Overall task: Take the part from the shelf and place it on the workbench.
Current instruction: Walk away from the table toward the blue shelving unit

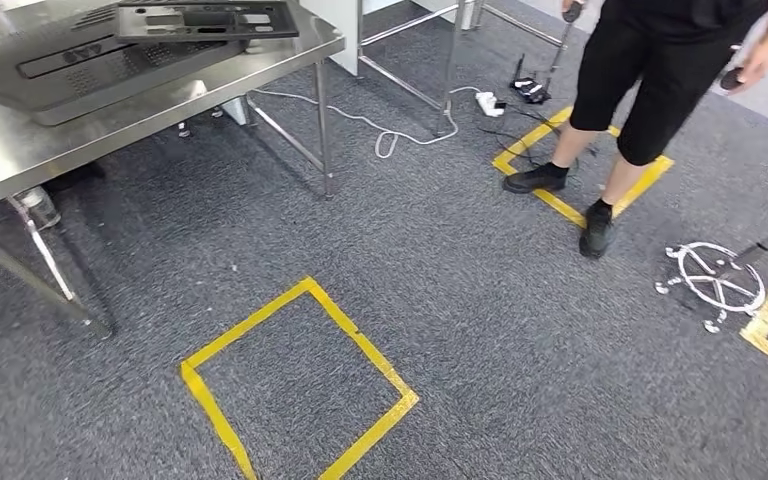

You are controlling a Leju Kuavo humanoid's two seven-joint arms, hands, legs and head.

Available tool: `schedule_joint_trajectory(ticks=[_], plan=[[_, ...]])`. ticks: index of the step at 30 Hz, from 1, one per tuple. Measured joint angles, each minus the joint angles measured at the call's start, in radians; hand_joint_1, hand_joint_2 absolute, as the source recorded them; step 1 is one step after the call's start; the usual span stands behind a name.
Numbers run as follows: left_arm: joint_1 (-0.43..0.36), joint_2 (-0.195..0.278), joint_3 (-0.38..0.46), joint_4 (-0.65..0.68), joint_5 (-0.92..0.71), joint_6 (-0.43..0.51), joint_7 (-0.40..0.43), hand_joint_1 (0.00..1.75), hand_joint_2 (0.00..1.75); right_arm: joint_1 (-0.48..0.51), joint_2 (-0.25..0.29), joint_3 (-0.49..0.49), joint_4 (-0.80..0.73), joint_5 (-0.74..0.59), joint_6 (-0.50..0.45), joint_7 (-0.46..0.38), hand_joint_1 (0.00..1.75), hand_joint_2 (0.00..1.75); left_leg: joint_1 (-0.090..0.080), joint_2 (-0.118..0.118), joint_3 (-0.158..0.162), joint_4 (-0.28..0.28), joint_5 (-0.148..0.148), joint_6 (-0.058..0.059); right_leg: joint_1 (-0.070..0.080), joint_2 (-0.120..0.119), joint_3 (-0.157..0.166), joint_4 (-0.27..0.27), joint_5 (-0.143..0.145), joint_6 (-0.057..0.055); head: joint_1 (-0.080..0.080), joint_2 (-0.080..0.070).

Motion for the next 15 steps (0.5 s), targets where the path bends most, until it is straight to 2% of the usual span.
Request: schedule_joint_trajectory(ticks=[1,2,3,4,6,7,8,9,10,11,12,13,14,15], plan=[[0.001,0.0,0.0,0.0,0.0,0.0,0.0,0.0,0.0,-0.001,0.001,0.0,0.0,0.0,0.0,0.0,0.0,0.0,-0.001,0.015,-0.001,0.0,0.0,0.0,-0.001,-0.005,-0.032,0.065,-0.023,0.0,0.0,0.0],[0.001,0.0,0.0,0.0,-0.001,0.0,0.0,0.0,0.0,-0.001,0.001,0.0,0.0,0.0,0.0,0.0,0.0,0.0,-0.001,0.03,-0.002,0.0,-0.001,0.001,-0.002,-0.006,-0.051,0.103,-0.033,0.004,0.0,0.0],[0.0,0.0,0.0,0.0,-0.001,0.0,0.0,0.0,0.0,0.0,0.001,0.0,0.0,0.0,0.0,0.0,0.0,0.0,-0.001,0.043,-0.002,0.0,-0.001,0.0,-0.003,-0.009,-0.048,0.099,-0.027,0.012,0.001,0.0],[0.0,-0.001,0.0,0.0,-0.002,0.0,0.0,0.0,0.0,0.001,0.0,0.0,0.0,0.0,0.0,0.0,0.0,0.0,-0.001,0.055,-0.002,0.0,-0.001,0.0,-0.004,-0.015,-0.023,0.054,-0.008,0.021,0.001,0.0],[-0.001,-0.003,0.0,0.0,-0.003,0.0,0.0,0.0,0.0,0.0,-0.001,0.0,0.0,0.0,0.0,0.0,0.0,0.0,-0.003,0.077,0.002,0.0,-0.004,-0.005,-0.002,-0.057,0.059,-0.096,0.043,0.032,0.001,0.0],[0.0,-0.003,0.0,0.0,-0.005,0.0,0.001,0.0,0.0,-0.002,-0.001,0.0,0.0,0.0,0.0,0.0,0.0,0.0,-0.006,0.087,0.004,0.0,-0.006,-0.011,0.001,-0.075,0.089,-0.151,0.06,0.029,0.0,0.0],[-0.001,-0.004,0.0,0.0,-0.007,0.001,0.003,0.0,0.0,-0.004,-0.001,0.0,0.0,0.0,0.0,0.0,0.0,0.0,-0.008,0.096,0.007,-0.001,-0.008,-0.018,0.004,-0.087,0.102,-0.181,0.07,0.023,0.0,0.0],[-0.001,-0.004,0.0,0.0,-0.009,0.001,0.005,0.0,0.0,-0.005,-0.001,0.0,0.0,0.0,-0.001,0.0,0.0,0.0,-0.01,0.106,0.011,-0.004,-0.009,-0.026,0.008,-0.085,0.101,-0.187,0.075,0.014,-0.001,0.0],[-0.002,-0.004,0.0,0.0,-0.01,0.001,0.008,0.0,0.0,-0.004,-0.001,0.0,0.0,0.0,-0.001,0.0,0.0,0.0,-0.009,0.116,0.017,-0.009,-0.009,-0.033,0.01,-0.073,0.099,-0.189,0.079,0.005,-0.002,0.0],[-0.003,-0.005,0.0,0.0,-0.01,0.001,0.009,0.0,0.0,-0.002,-0.001,0.0,0.0,0.0,-0.002,0.001,0.0,0.0,-0.006,0.114,0.021,-0.01,-0.01,-0.04,0.005,-0.061,0.101,-0.193,0.084,-0.003,-0.002,0.0],[-0.003,-0.005,0.0,0.0,-0.01,0.002,0.01,0.0,0.0,-0.001,-0.001,0.0,0.0,0.001,-0.002,0.001,0.0,0.0,-0.004,0.097,0.022,-0.001,-0.02,-0.045,0.0,-0.05,0.106,-0.198,0.089,-0.011,-0.004,0.0],[-0.003,-0.005,0.0,0.0,-0.01,0.003,0.01,0.0,0.0,0.001,-0.001,0.0,0.0,0.001,-0.003,0.002,0.0,0.0,-0.003,0.071,0.013,0.027,-0.041,-0.048,-0.005,-0.04,0.112,-0.202,0.094,-0.019,-0.006,0.0],[-0.001,-0.005,0.0,0.0,-0.01,0.004,0.01,0.0,0.0,0.001,-0.001,0.0,0.0,0.001,-0.004,0.003,0.0,0.0,-0.001,0.039,-0.008,0.078,-0.073,-0.049,-0.009,-0.029,0.117,-0.204,0.096,-0.024,-0.008,0.0],[0.0,-0.005,0.0,0.0,-0.01,0.006,0.01,0.0,0.0,0.001,-0.002,0.0,0.0,0.002,-0.005,0.003,0.0,0.0,-0.002,0.016,-0.037,0.144,-0.11,-0.049,-0.007,-0.018,0.117,-0.204,0.097,-0.027,-0.01,0.0]])
